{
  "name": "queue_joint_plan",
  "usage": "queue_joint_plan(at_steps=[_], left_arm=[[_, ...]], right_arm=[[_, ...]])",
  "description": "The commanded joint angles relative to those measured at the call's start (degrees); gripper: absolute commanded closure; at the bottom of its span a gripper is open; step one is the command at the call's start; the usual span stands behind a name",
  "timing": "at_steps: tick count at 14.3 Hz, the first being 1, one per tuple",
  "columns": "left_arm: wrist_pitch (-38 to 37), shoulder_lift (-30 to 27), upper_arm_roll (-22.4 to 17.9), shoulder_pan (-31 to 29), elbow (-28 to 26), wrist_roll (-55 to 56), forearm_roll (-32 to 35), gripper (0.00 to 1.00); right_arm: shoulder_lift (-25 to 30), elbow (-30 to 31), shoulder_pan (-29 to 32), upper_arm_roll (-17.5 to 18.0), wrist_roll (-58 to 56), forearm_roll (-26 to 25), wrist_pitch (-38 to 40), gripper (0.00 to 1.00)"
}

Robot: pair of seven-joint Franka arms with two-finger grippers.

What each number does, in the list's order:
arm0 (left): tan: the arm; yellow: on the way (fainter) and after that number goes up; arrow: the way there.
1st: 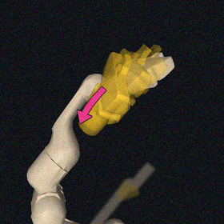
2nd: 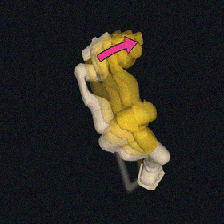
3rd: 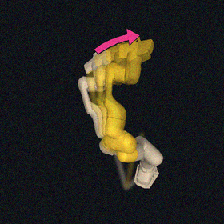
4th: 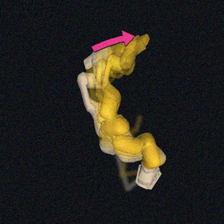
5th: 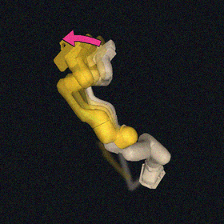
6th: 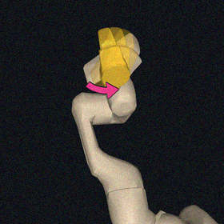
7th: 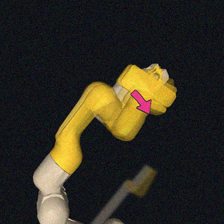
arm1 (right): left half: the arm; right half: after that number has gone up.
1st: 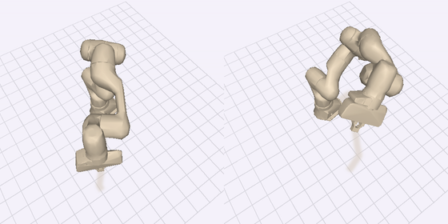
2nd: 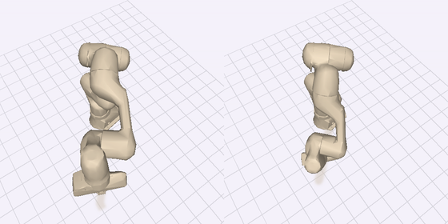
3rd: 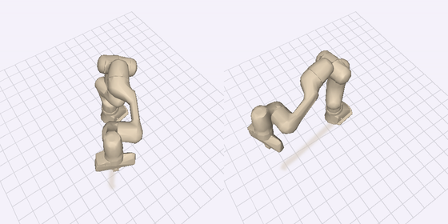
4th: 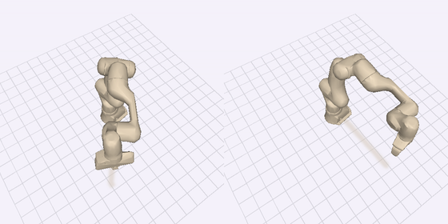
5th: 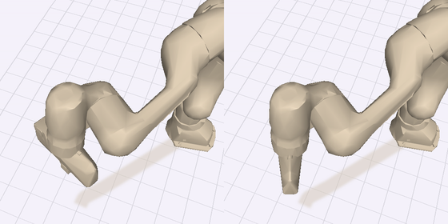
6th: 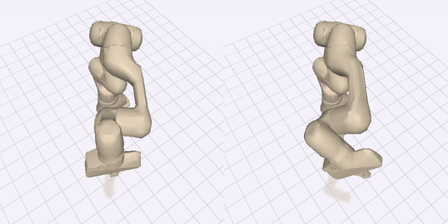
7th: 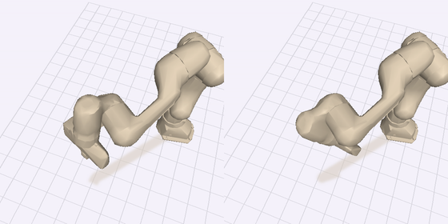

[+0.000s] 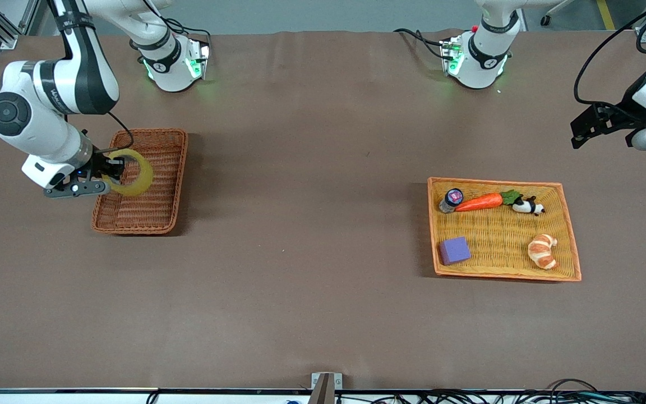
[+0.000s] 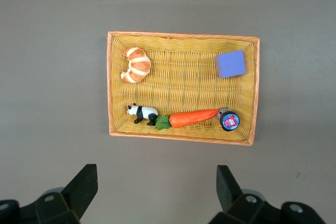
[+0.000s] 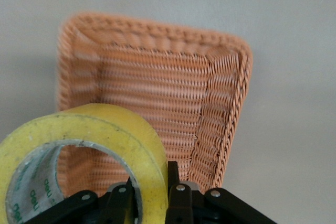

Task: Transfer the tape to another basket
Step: 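Lift the tape with the right gripper and carry it over the wicker basket, then lower the tape into the basket and open the right gripper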

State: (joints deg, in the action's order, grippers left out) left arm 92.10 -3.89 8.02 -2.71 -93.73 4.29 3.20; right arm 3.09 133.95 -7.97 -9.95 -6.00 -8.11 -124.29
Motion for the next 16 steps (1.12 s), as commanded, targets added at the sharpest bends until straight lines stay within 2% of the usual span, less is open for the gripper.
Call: queue_joint_plan(at_steps=[1, 3, 10, 16], left_arm=[[-0.34, -0.94, -0.02, -0.36, -0.05, -1.12, -1.18, 0.0], [-0.34, -0.94, -0.11, -0.36, -0.05, -1.12, -1.18, 0.0], [-0.34, -0.94, -0.37, -0.45, 0.04, -1.12, -1.18, 0.0], [-1.04, -1.12, -0.37, -0.45, 0.04, -1.12, -1.18, 0.0]], right_arm=[[3.15, 9.9, -0.38, -3.83, -4.71, 0.9, -10.13, 0.98], [2.01, 12.99, -0.38, -6.38, -6.65, 0.99, -15.95, 0.98], [-6.6, 15.02, -0.81, -6.31, -6.3, 2.56, -27.04, 0.93], [-8.89, 15.02, -2.48, -6.13, -6.39, 4.86, -27.4, 0.85]])
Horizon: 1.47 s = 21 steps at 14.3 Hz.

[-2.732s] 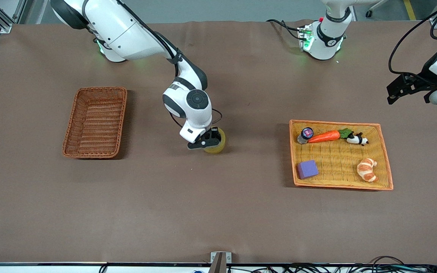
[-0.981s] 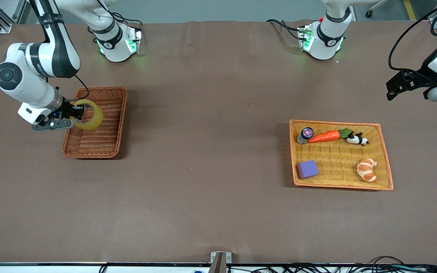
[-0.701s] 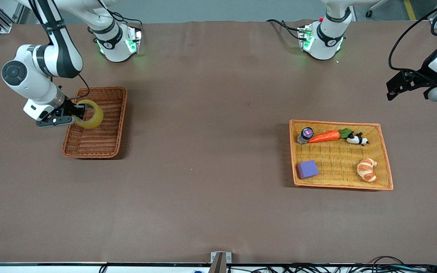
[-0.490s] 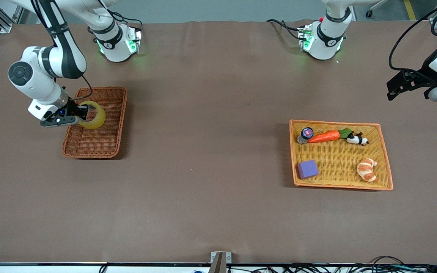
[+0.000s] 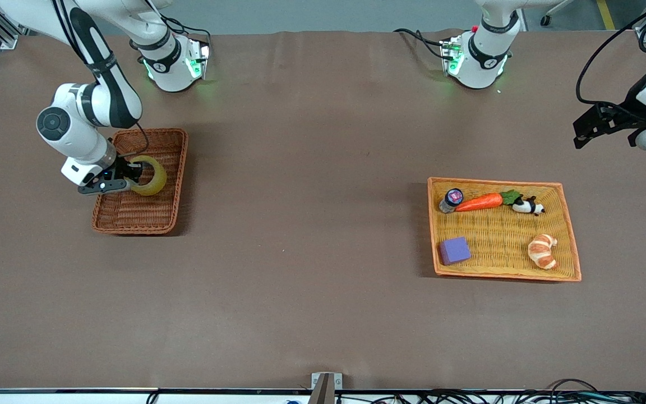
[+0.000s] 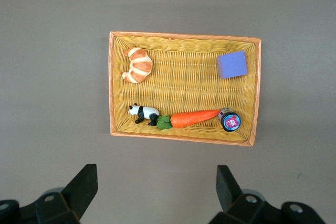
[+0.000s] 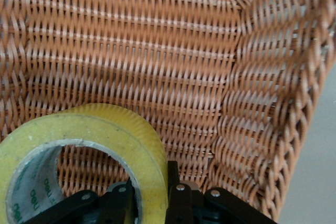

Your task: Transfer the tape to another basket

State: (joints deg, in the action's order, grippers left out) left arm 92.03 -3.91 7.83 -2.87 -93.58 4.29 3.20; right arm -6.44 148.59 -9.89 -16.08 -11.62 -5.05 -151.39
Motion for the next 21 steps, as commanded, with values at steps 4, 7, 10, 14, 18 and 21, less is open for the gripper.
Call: queue_joint_plan(at_steps=[4, 7, 10, 14, 18, 21], left_arm=[[-0.89, -1.1, -0.19, -0.2, -0.02, -1.04, -1.18, 0.0], [-0.8, -0.58, -0.19, -0.2, 0.94, -1.04, -1.09, 0.0], [-0.8, 0.04, -0.19, -0.2, 1.65, -1.12, -1.0, 0.0], [-0.72, 1.36, -0.1, -0.12, 2.97, -1.12, -0.92, 0.0], [-0.72, 1.45, -0.01, 0.06, 4.11, -1.12, -0.92, 0.0], [-0.72, 1.45, 0.08, 0.06, 4.11, -1.21, -0.92, 0.0]], right_arm=[[1.34, -0.4, -0.48, 0.08, -0.77, 1.8, 1.0, 0.0], [6.25, -6.18, -0.74, 0.17, -0.34, 1.8, 9.84, 0.0], [9.34, -20.03, -0.74, 0.96, 2.02, 1.8, 27.14, 0.0], [9.26, -38.68, 0.31, 2.37, 4.32, 1.8, 43.77, 0.0], [8.82, -52.41, 5.04, 7.79, 10.88, 4.52, 55.65, 0.0], [8.82, -57.17, 6.37, 10.28, 21.44, 4.7, 59.71, 0.0]])
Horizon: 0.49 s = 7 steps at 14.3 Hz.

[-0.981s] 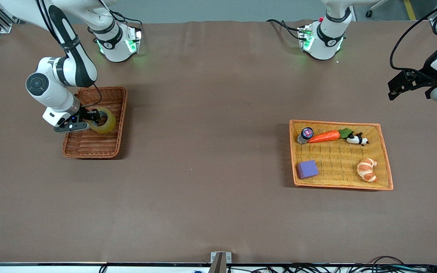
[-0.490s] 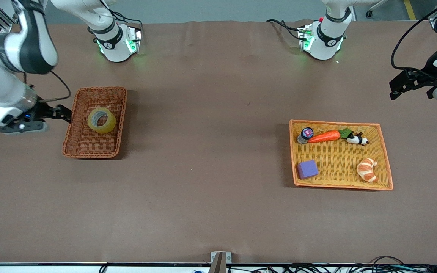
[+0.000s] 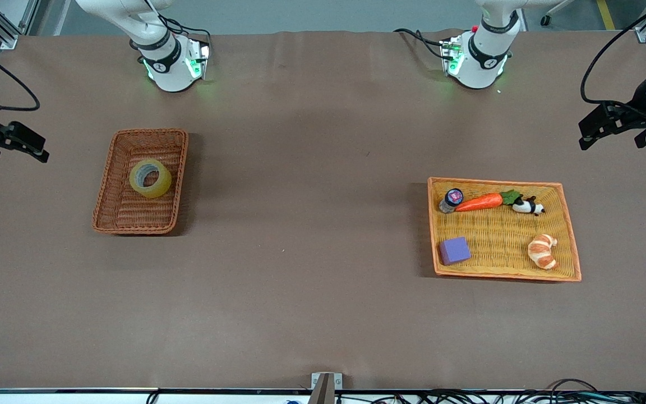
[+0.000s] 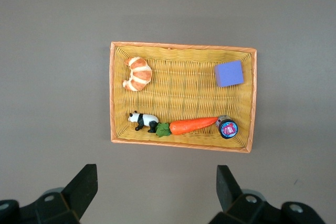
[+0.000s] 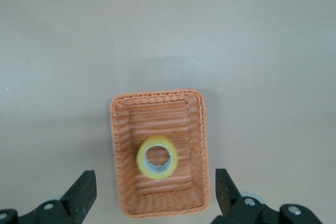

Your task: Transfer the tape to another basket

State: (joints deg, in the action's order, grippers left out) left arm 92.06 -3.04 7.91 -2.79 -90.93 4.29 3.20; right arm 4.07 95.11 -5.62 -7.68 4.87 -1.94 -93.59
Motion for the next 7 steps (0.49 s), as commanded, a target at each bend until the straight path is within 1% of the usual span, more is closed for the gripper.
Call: queue_joint_plan(at_steps=[1, 3, 5, 7], left_arm=[[-0.74, 0.57, 0.0, -0.02, 1.46, -1.21, -0.83, 0.0], [-0.74, 0.57, 0.09, -0.02, 1.46, -1.21, -0.92, 0.0], [-0.74, 0.57, 0.09, -0.02, 1.46, -1.21, -0.74, 0.0], [-0.74, 0.57, 0.18, 0.24, 1.54, -0.95, -0.57, 0.0]], right_arm=[[-1.78, -4.57, 2.63, 1.7, 5.06, 2.03, 2.01, 0.0], [-1.87, -6.07, 3.86, 1.7, 4.8, 2.73, 1.93, 0.0], [-3.62, -9.57, 5.88, 1.96, 2.09, 2.73, 2.97, 0.0], [-6.51, -12.91, 6.33, 1.79, 0.76, 2.99, 7.7, 0.0]])
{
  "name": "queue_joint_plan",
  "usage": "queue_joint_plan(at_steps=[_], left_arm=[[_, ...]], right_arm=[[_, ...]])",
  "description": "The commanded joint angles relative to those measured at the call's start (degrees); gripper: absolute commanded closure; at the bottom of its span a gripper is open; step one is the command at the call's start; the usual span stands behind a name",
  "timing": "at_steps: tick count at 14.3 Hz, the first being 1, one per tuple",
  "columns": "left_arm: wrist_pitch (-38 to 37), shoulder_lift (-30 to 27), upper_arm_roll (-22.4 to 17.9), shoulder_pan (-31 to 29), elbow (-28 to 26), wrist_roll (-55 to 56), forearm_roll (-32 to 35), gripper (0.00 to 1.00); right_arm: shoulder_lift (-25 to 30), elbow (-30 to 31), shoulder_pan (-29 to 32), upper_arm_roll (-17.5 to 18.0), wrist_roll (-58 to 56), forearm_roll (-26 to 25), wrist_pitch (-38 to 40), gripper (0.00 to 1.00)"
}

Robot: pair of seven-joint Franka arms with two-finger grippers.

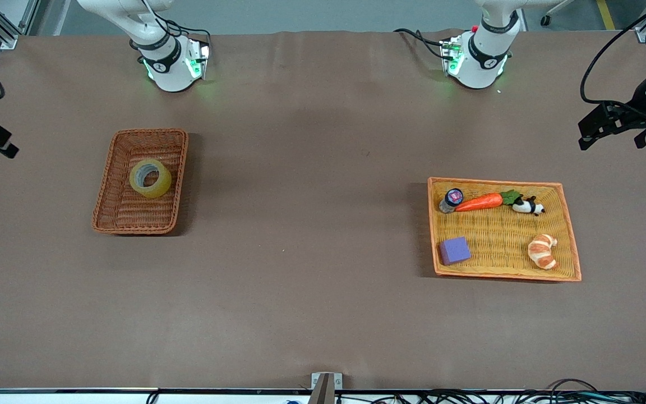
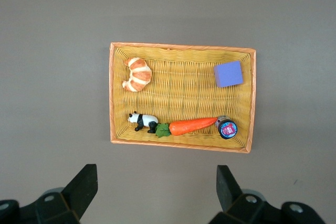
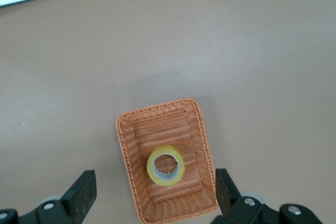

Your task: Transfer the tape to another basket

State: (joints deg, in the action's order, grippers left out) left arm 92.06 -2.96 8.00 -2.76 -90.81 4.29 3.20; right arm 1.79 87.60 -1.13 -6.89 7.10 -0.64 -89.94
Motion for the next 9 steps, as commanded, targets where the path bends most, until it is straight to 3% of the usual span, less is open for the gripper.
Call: queue_joint_plan(at_steps=[1, 4, 9], left_arm=[[-0.74, 0.58, 0.09, 0.47, 1.43, -0.86, -0.48, 0.0], [-1.52, 0.41, 0.26, 0.56, 2.05, -0.95, -1.27, 0.0], [-3.46, 0.15, 0.26, 0.38, 2.22, -0.86, -5.14, 0.0]], right_arm=[[-4.68, -6.3, 1.92, 1.0, -1.56, 1.79, 4.77, 0.0], [-4.6, -6.13, 3.49, 3.71, -1.56, 1.7, 4.78, 0.0], [-4.51, -5.95, 2.88, 3.63, -1.65, 1.79, 4.78, 0.0]])
